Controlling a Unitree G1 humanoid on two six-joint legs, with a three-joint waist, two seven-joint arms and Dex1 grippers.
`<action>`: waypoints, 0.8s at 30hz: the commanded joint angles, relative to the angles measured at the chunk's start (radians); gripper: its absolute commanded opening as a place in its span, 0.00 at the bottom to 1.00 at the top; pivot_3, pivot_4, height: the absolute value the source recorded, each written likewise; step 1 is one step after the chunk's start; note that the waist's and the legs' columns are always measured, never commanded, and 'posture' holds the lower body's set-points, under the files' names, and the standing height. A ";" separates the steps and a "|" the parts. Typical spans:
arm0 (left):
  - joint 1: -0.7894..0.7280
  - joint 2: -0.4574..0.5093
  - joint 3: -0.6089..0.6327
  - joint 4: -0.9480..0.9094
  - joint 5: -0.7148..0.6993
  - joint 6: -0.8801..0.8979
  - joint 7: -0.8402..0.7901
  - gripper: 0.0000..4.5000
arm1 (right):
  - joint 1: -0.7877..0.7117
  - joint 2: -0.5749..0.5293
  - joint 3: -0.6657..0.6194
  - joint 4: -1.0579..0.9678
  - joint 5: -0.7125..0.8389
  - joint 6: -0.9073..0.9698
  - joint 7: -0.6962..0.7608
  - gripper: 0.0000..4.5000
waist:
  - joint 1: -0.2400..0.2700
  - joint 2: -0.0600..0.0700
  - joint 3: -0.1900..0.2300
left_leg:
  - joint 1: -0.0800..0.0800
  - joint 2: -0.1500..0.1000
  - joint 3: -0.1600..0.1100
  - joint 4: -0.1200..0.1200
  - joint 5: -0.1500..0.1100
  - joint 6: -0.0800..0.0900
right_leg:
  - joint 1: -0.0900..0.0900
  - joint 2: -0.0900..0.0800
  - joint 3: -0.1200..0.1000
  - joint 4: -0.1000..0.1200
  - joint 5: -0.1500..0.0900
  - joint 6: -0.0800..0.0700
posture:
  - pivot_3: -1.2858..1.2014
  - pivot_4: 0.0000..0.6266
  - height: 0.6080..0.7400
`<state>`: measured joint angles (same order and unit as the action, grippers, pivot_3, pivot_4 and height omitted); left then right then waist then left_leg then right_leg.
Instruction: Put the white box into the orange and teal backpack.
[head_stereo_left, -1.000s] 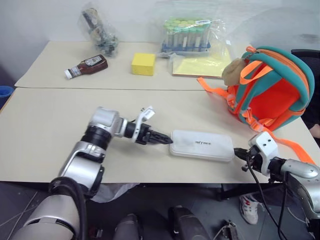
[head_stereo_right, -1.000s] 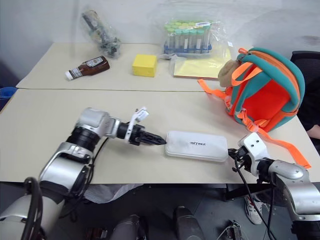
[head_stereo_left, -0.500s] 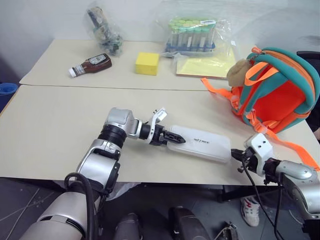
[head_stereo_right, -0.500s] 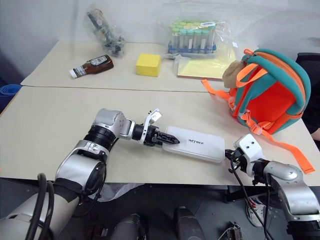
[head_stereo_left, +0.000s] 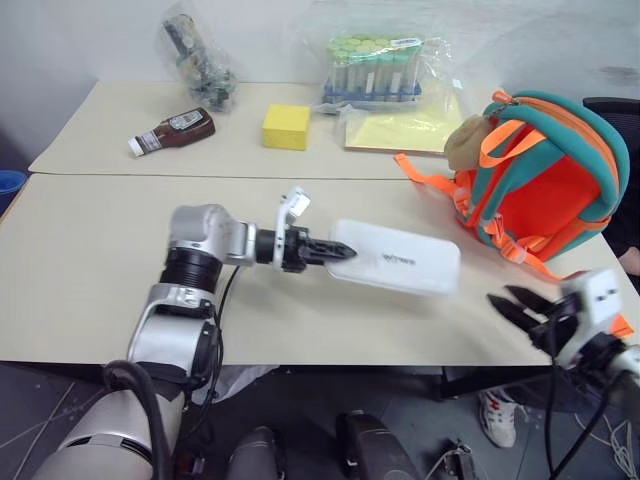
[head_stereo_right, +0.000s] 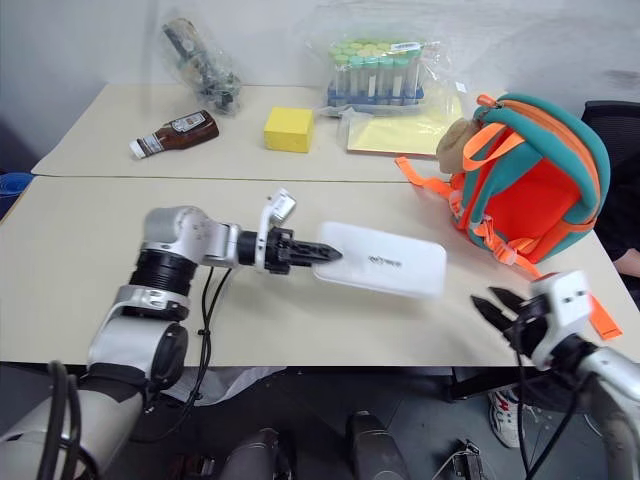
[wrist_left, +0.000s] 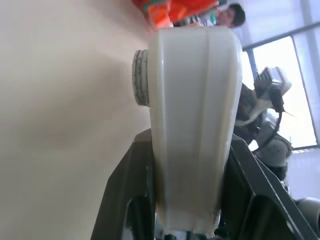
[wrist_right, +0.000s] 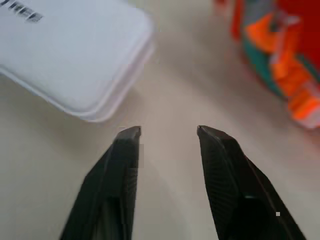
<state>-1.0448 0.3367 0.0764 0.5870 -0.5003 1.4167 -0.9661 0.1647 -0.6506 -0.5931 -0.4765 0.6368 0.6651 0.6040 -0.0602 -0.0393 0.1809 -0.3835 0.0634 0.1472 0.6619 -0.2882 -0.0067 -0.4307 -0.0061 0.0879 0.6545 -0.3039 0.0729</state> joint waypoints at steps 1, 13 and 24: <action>0.030 0.071 0.151 -0.097 -0.084 0.026 0.024 0.27 | -0.124 -0.008 -0.045 -0.030 0.096 0.066 -0.100 0.66 | -0.009 0.000 0.000 | 0.000 0.000 0.000 0.000 0.000 0.000 | 0.000 0.000 0.000 0.000 0.000 0.000 | 0.52 0.24 1.00; 0.109 0.101 0.395 -0.262 -0.202 0.088 0.175 0.27 | -0.739 0.103 0.244 0.486 -0.039 0.072 -0.266 1.00 | -0.009 0.001 0.001 | -0.008 -0.001 0.001 0.001 0.002 0.000 | -0.010 -0.001 -0.001 0.004 -0.001 -0.002 | 0.52 0.24 1.00; 0.159 0.079 0.462 -0.354 -0.241 0.040 0.291 0.27 | -0.994 0.127 0.344 0.999 -0.275 -0.319 -0.201 0.66 | -0.029 0.002 0.001 | -0.008 0.000 0.003 0.000 0.004 -0.003 | -0.013 -0.001 -0.001 0.006 -0.001 -0.002 | 0.52 0.24 1.00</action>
<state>-0.8764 0.4107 0.5101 0.2844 -0.6851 1.4808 -0.6707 -0.8195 -0.5032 -0.2431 0.5495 0.3623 0.3917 0.3567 -0.0889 -0.0377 0.1821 -0.3912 0.0634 0.1502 0.6616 -0.2843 -0.0099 -0.4433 -0.0067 0.0869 0.6608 -0.3050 0.0710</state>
